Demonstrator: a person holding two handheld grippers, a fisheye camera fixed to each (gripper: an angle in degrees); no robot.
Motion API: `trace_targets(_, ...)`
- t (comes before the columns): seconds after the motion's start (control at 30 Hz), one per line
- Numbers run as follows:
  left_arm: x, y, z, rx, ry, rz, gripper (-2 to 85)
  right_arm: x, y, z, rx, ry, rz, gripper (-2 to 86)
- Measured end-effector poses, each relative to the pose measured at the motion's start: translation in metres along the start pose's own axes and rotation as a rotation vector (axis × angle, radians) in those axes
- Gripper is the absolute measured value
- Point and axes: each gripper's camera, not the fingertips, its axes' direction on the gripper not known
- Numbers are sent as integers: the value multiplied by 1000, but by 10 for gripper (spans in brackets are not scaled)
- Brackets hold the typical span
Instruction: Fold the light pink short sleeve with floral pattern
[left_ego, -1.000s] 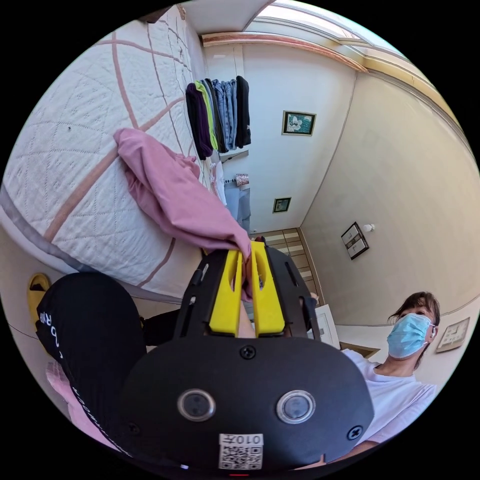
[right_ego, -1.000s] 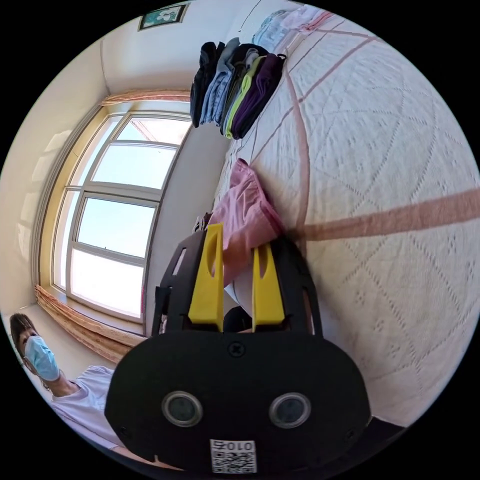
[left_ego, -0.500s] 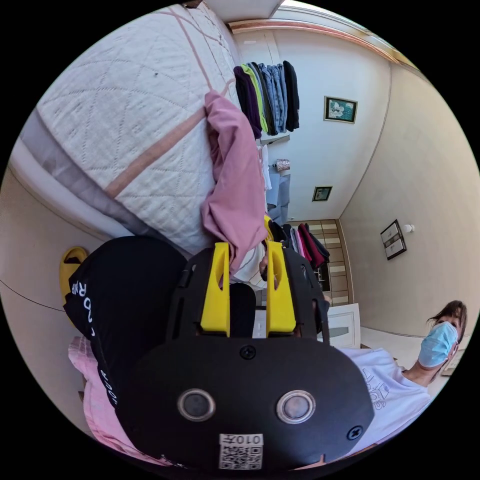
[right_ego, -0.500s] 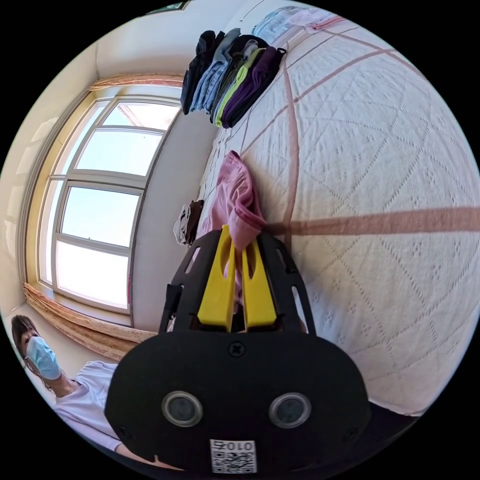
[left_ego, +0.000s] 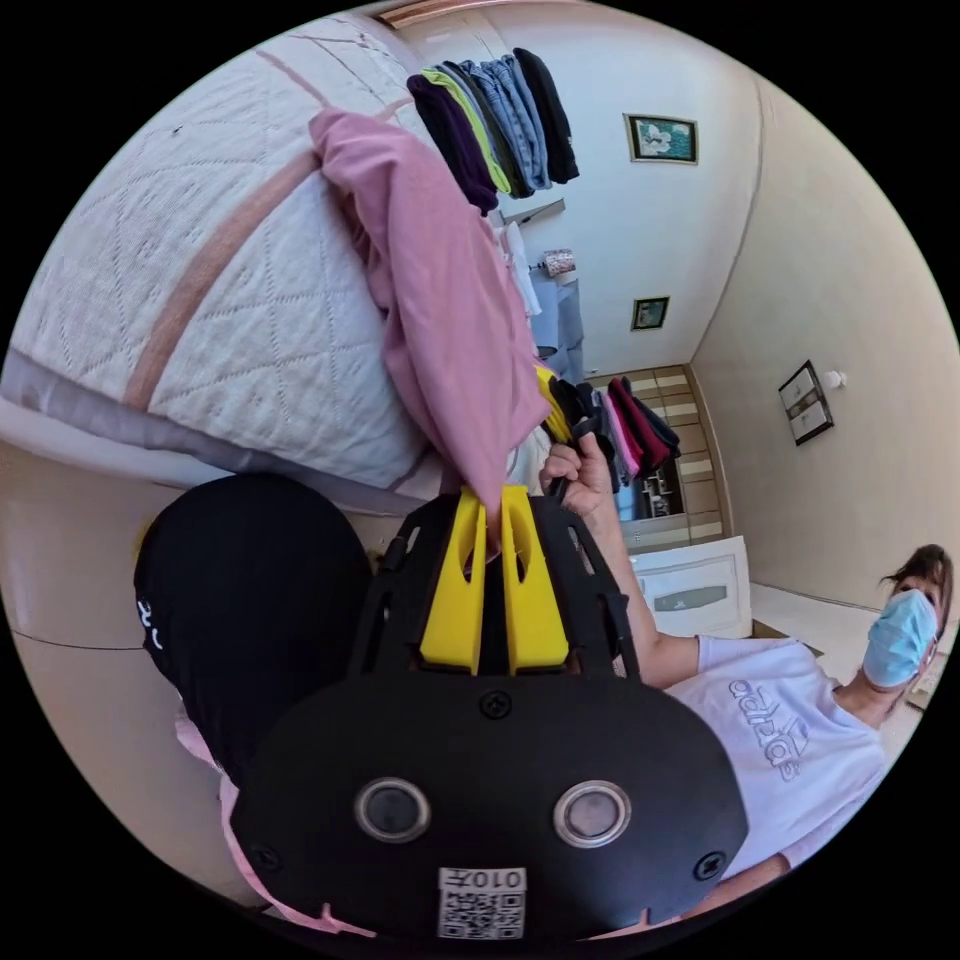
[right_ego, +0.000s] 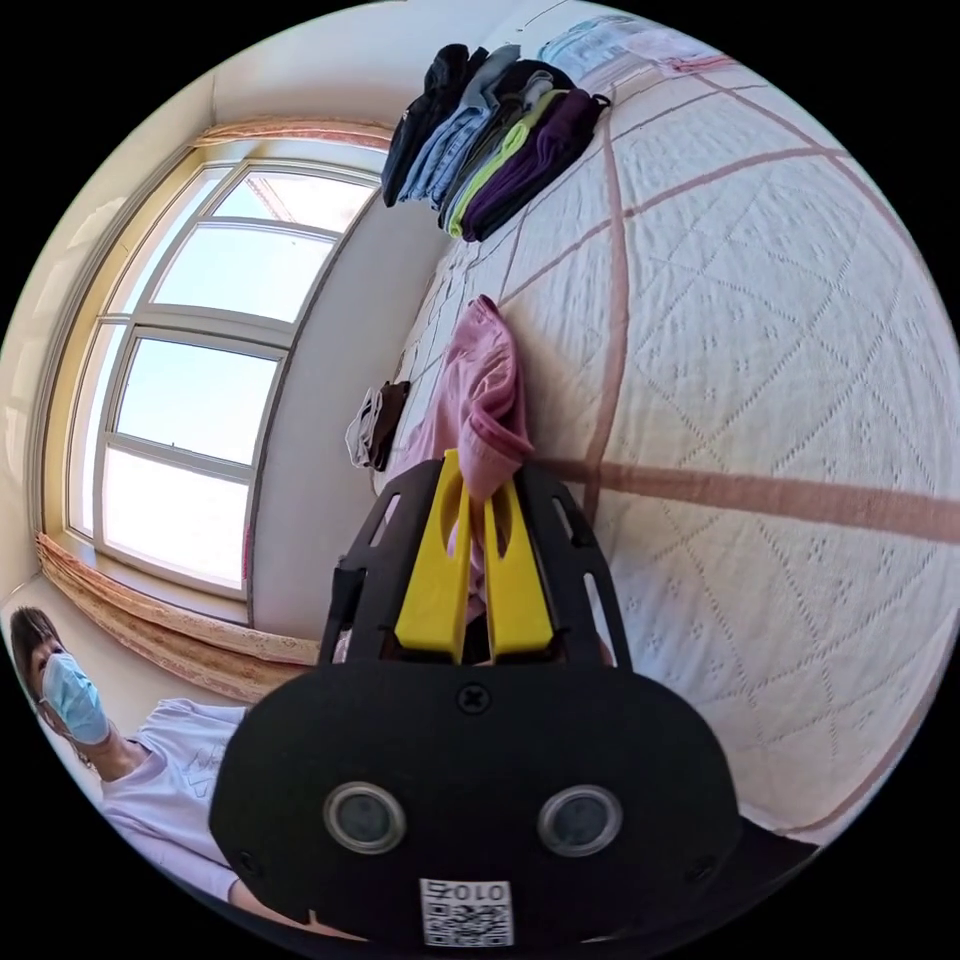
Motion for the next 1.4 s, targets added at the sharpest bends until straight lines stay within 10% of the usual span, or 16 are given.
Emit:
trace_targets(0.47,83,-42,-201,207,328,243,14,-149,25,-19,-30,-255,-363,36)
trace_targets(1.07,181,-270,-600,170,12,482,10,-432,-98,241,142,-294,-712,38)
trace_targets(1.4,-44,-310,-650,49,-180,-93,24,-338,-74,484,-80,-187,-340,39)
